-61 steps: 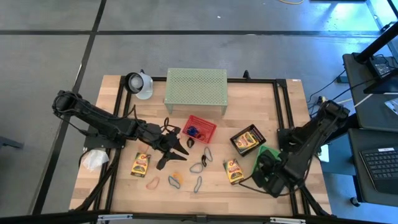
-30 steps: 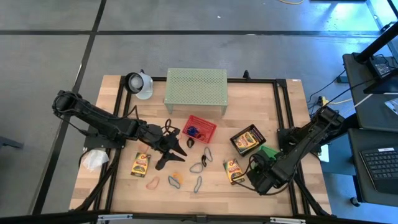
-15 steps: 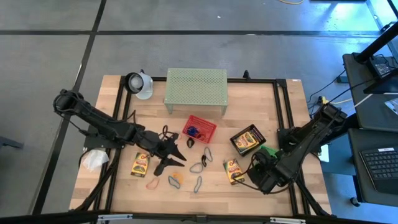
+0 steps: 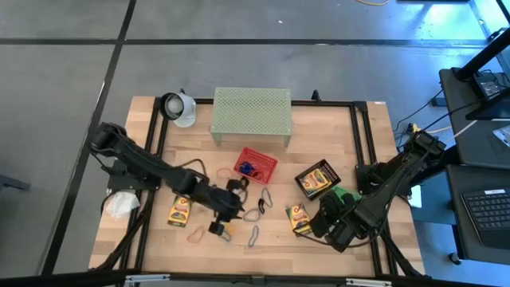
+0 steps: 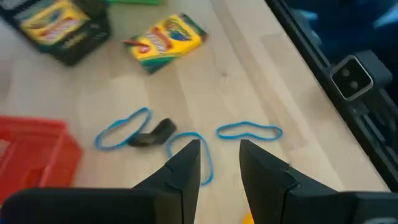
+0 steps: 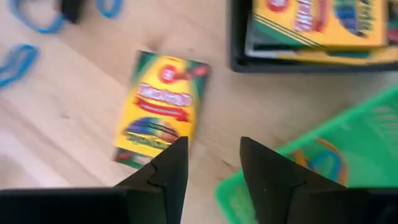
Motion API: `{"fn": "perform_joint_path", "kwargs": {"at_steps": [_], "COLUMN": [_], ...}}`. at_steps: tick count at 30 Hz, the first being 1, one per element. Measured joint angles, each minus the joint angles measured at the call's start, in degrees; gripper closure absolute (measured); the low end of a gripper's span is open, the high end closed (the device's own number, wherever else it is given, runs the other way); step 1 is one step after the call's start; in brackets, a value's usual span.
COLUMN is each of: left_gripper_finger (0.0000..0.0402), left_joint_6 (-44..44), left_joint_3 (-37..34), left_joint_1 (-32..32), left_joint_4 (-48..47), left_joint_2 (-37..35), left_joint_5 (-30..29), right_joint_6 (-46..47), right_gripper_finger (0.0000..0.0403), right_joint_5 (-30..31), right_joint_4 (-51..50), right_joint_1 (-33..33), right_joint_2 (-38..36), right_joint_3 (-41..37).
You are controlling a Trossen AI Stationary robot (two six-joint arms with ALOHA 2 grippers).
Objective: Pick & Place Office Desk Supplies
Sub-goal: Put the blue rubber band into the green bin
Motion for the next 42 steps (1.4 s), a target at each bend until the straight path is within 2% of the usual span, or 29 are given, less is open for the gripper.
{"fn": "perform_joint_path", "kwargs": {"at_steps": [5,13,29,35,39,42], "left_gripper_finger": [0.0297,0.0297,0.0289,0.026,0.0245,0.0243], "left_joint_6": [3.62,1.55,3.63,3.65,3.37,3.22], "left_joint_3": [5.61,9.36,9.63,9.55,9.55,9.55], "left_joint_1": [0.54,2.49,1.94,1.78,1.91,2.31], "left_joint_4": [-3.62,-7.74,-6.23,-6.26,-6.22,-6.25], "left_joint_2": [8.15,18.8,21.88,23.42,23.49,23.49], "left_joint_5": [1.07,1.03,5.29,3.17,-0.81,0.42], "right_joint_6": [-3.32,-8.77,-12.28,-13.76,-15.76,-17.01], "right_gripper_finger": [0.0257,0.0257,0.0257,0.0257,0.0257,0.0256], "right_joint_5": [2.79,7.22,10.33,10.65,10.96,11.5], "right_joint_4": [4.49,10.99,16.0,18.23,20.61,22.18], "right_joint_1": [0.0,0.11,0.11,0.11,0.11,0.11], "right_joint_2": [-0.01,-0.01,-0.01,-0.01,0.0,-0.01], "right_joint_3": [0.0,0.0,0.0,0.02,0.02,0.02]}}
